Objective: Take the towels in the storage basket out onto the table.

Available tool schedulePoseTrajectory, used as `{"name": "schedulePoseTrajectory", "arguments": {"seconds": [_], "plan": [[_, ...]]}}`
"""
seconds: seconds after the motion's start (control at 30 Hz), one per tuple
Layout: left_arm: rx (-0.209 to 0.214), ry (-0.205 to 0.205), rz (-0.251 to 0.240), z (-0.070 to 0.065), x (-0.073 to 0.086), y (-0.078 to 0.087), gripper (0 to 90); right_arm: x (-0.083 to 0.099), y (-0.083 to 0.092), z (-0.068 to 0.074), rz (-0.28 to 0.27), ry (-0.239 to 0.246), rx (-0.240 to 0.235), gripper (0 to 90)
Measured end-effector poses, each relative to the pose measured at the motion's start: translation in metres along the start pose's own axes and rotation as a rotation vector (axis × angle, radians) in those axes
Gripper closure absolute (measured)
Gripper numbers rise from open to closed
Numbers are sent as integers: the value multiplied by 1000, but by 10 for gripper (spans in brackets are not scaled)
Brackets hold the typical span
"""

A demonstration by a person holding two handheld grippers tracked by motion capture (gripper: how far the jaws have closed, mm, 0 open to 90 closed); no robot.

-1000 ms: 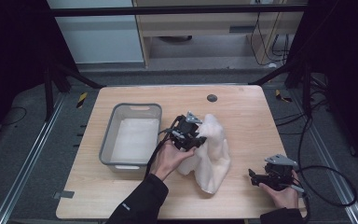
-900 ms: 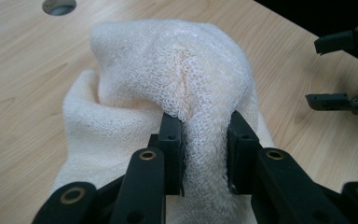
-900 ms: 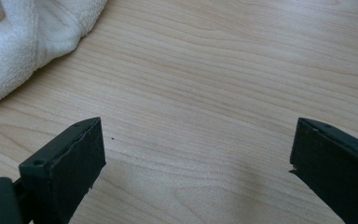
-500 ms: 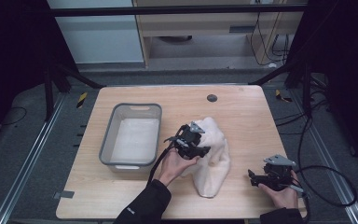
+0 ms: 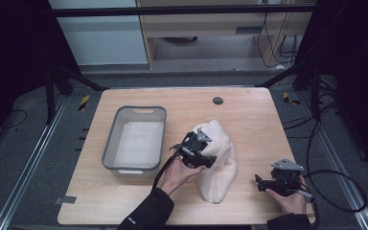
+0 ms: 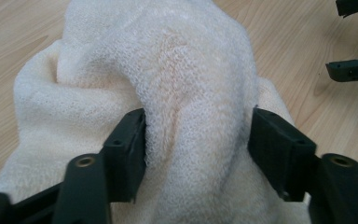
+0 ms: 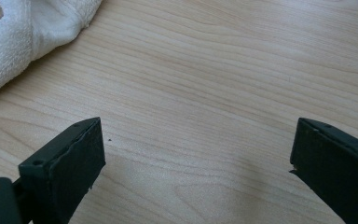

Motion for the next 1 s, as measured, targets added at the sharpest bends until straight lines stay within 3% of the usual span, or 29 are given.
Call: {"name": "schedulePoseTrajectory", "arguments": {"seconds": [0.13, 0.27, 0.53, 0.7, 1.0], "plan": [[-23, -12, 2, -1, -2, 11, 264, 1, -1, 1, 3, 4, -1, 31], [-12, -8, -21, -1, -4, 27, 245, 0, 0, 1, -1, 2, -1, 31], [-42, -5, -90, 4, 4, 75, 224, 0, 1, 1, -7, -4, -8, 30], [-94, 28, -133, 14, 23, 104, 223, 0, 2, 1, -15, -19, -8, 30], [-194, 106, -144, 36, 77, 135, 222, 0, 3, 1, -21, -14, -7, 29]]}}
Point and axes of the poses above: each handheld gripper's, and its own axes: y roughly backward along the jaws, x roughly out of its underside, z roughly to its left, the point moved 3 cm from there along -y, roughly forward along the jaws, and after that the axes turned 10 degrees about -y, right-handed, at the moved point
